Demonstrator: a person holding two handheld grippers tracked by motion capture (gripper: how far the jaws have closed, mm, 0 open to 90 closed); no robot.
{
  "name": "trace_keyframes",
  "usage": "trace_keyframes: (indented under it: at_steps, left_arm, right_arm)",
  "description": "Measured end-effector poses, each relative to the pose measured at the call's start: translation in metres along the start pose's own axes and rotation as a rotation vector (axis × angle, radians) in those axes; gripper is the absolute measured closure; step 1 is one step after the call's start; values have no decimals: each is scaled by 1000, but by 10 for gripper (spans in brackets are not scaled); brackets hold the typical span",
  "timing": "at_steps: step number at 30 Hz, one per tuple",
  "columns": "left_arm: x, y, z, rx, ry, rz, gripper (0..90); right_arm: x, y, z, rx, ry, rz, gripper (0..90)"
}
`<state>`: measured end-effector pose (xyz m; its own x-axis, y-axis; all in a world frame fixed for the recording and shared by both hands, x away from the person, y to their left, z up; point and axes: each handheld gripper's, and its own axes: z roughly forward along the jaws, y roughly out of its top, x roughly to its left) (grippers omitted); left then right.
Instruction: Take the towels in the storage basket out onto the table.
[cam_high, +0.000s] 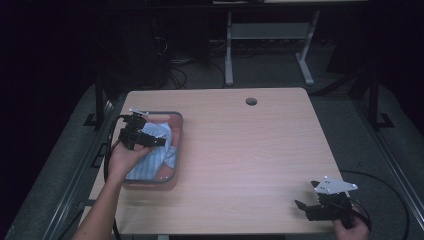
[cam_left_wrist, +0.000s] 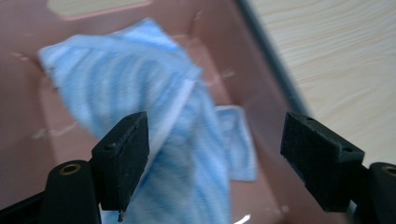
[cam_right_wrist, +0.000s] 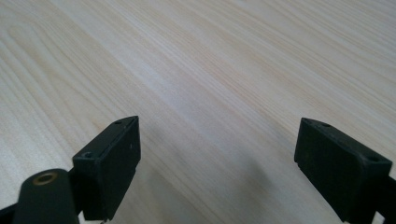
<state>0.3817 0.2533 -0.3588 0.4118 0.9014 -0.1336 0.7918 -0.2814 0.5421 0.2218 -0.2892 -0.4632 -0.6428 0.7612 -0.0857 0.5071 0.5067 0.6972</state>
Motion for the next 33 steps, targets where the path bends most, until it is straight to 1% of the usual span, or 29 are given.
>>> trace_keyframes:
  at_steps: [1,3,4,5,6,7,8,10,12,15,17,19,21,23,26,27,30,31,32,33]
  left_arm:
    - [2,-1,3,14,14,-11,234]
    - [5,-3,6,19,20,-25,231]
    - [7,-4,8,30,19,-26,231]
    - [7,-4,8,30,19,-26,231]
    - [8,-5,13,59,15,-26,236]
    - [8,-5,13,59,15,-26,242]
    - [8,-7,19,101,12,-14,242]
    - [6,-7,25,130,28,-2,242]
    - [5,-7,29,159,41,4,244]
    - [3,-7,37,209,79,24,261]
    - [4,-7,43,234,84,30,268]
    - [3,-6,49,255,83,26,297]
    - [2,-6,55,282,110,44,321]
    - [1,-6,60,306,122,55,347]
    - [-1,-8,64,323,133,88,416]
    - [-1,-9,64,324,135,93,430]
    - [-1,-10,64,326,135,96,474]
    - [0,-11,65,323,131,92,480]
    - [1,-12,65,317,126,77,489]
    - [1,-12,65,315,126,74,497]
  right_arm:
    - [1,0,0,2,2,-2,139]
    - [1,0,0,3,1,-4,139]
    - [0,0,-1,0,1,-6,139]
    - [0,0,-1,0,1,-6,139]
    - [0,0,-1,-2,0,-2,139]
    - [0,0,-1,-2,0,-2,139]
    - [0,-1,-1,-1,0,1,139]
    - [0,-1,-1,-3,1,5,139]
    - [1,-1,0,-6,2,-5,139]
    - [2,0,0,1,5,-5,139]
    - [2,0,0,-4,7,-10,139]
    - [3,0,0,-4,11,-6,139]
    - [3,1,1,-2,11,-12,139]
    - [3,1,1,-5,12,-17,139]
    - [4,1,2,-7,14,-14,139]
    - [4,1,2,-3,15,-15,139]
    - [5,2,2,-2,19,-10,139]
    - [5,2,2,-5,18,-13,139]
    - [6,2,3,-7,20,-16,139]
    - [6,2,3,-6,20,-17,139]
